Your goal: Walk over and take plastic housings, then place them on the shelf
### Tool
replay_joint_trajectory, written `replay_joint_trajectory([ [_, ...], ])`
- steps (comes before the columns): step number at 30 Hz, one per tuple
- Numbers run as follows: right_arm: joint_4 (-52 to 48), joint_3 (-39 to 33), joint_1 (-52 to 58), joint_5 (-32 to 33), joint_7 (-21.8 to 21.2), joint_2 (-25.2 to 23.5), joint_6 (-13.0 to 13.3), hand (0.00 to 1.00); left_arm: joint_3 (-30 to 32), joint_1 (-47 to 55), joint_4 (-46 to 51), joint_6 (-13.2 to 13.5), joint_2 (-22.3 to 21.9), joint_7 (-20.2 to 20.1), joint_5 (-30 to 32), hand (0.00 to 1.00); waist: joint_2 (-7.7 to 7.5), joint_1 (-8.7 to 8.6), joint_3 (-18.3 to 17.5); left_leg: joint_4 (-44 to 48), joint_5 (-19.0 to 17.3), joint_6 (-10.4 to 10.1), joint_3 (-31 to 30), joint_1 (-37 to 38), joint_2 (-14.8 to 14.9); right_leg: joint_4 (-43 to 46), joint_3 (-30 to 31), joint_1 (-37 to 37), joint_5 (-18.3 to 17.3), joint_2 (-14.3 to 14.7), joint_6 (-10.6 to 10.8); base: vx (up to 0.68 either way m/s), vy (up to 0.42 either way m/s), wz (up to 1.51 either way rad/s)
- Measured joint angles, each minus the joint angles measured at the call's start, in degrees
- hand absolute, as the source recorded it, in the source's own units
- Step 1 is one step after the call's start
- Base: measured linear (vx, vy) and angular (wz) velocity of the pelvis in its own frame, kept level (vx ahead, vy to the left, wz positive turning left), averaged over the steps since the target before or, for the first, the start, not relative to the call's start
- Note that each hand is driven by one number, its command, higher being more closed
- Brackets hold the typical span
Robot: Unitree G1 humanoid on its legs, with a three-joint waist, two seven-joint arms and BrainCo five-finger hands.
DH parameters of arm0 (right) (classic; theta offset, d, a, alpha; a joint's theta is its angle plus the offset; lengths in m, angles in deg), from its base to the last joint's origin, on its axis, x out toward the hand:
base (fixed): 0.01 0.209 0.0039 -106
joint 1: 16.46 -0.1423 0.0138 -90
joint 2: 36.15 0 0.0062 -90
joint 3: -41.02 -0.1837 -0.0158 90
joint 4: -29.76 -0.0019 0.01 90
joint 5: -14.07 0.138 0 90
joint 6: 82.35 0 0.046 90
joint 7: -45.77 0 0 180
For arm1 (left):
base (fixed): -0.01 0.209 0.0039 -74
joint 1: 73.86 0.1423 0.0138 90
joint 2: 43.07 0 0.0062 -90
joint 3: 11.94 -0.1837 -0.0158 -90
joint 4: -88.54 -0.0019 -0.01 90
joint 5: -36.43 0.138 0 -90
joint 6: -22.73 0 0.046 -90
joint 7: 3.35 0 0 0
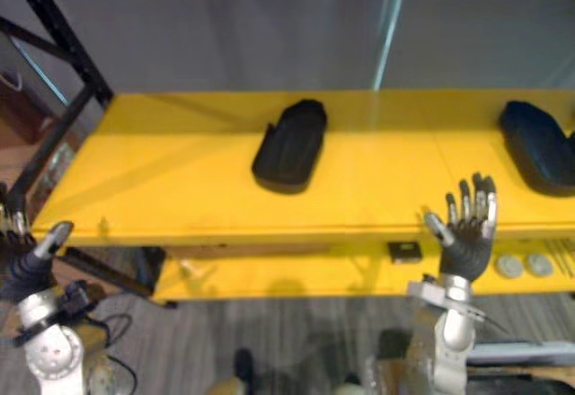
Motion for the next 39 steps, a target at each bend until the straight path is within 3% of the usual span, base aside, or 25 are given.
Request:
replay_joint_trajectory([
  [3,0.0,0.7,-3.6,-0.1,-2.3,1.2,0.0,0.00,3.9,1.5,-12.0,-2.6,-1.2,10.2,3.8,0.00,-0.04,0.53,0.0,0.0,-0.1,0.1,0.0,-0.1,0.1,-0.8,-0.2,0.3,-0.2,0.2,0.4,0.00,0.000,0.00],
  [6,0.0,3.6,-9.6,-1.5,-1.8,4.7,0.6,0.00,9.5,1.5,-25.9,-2.2,-1.2,16.1,3.9,0.00,-0.06,2.18,0.0,0.0,-0.2,0.2,-0.5,0.0,0.2,-1.0,-1.0,0.9,-0.2,0.4,0.4,0.02,-0.011,0.08],
  [11,-0.1,10.8,-21.0,-2.5,-1.3,6.3,1.2,0.00,14.6,1.7,-42.8,0.1,-1.6,17.8,-1.1,0.00,-0.40,4.38,0.0,-0.1,-0.3,0.3,-3.2,0.2,-0.3,-1.0,-3.6,3.0,-0.2,0.1,0.4,0.04,-0.010,0.27],
  [15,0.3,18.1,-29.0,-2.3,-1.9,5.4,-3.6,0.00,17.8,2.6,-51.3,-0.6,-3.1,15.0,-1.5,0.00,-1.20,6.41,-0.3,-0.1,-0.4,0.3,-3.7,0.3,-0.5,-0.9,-3.7,3.4,-0.2,-0.2,0.4,0.00,-0.004,0.11],
  [16,3.6,22.3,-32.7,-1.9,-1.8,4.1,-6.4,0.00,17.8,3.4,-55.3,-1.5,-3.6,12.7,-1.9,0.00,-1.44,6.58,-0.3,-0.1,-0.4,0.3,-5.0,1.4,-0.5,-0.9,-4.8,5.1,-0.2,-0.2,0.4,-0.02,-0.026,0.28],
  [18,7.1,24.7,-35.2,-1.1,-1.3,3.1,-8.4,0.00,17.4,3.4,-58.1,-2.5,-3.4,10.6,-2.0,0.00,-1.69,7.26,-0.4,-0.1,-0.4,0.3,-5.5,1.9,-0.4,-0.9,-5.1,6.0,-0.5,0.0,0.0,-0.03,-0.030,0.20],
  [21,17.8,28.5,-42.1,-1.2,2.3,-0.4,-12.2,0.00,15.3,3.3,-62.5,-3.5,-3.2,5.9,-4.2,0.00,-2.77,9.72,-0.3,-0.1,-0.4,0.2,-6.3,1.6,-0.3,-1.3,-6.4,7.0,-2.6,0.6,-0.1,-0.06,-0.065,0.23],
  [30,41.1,26.4,-54.3,-3.5,18.5,-9.0,-14.1,0.00,6.9,3.0,-62.8,-4.2,-2.8,-1.4,-6.4,0.00,-3.82,14.53,1.2,0.0,2.3,0.0,-10.2,-1.1,-0.3,0.6,-13.0,8.7,-4.9,1.1,-0.1,0.01,-0.050,0.46],
  [34,46.5,23.3,-57.4,-3.6,24.1,-9.3,-16.3,0.00,4.5,2.1,-62.8,-3.0,-3.0,-3.0,-6.4,0.00,-3.60,14.84,2.2,0.0,2.5,-0.1,-12.0,-1.8,-0.7,0.9,-12.5,8.9,-5.2,1.2,-0.7,0.02,-0.016,0.26],
  [39,51.7,19.4,-59.9,-3.6,26.4,-9.0,-18.5,0.00,2.3,0.8,-62.5,-2.3,-2.7,-3.3,-6.4,0.00,-1.69,14.86,3.4,0.0,2.5,-0.2,-12.2,-1.8,-0.6,1.2,-11.0,8.9,-5.8,1.3,-0.5,-0.01,-0.012,0.02],
])
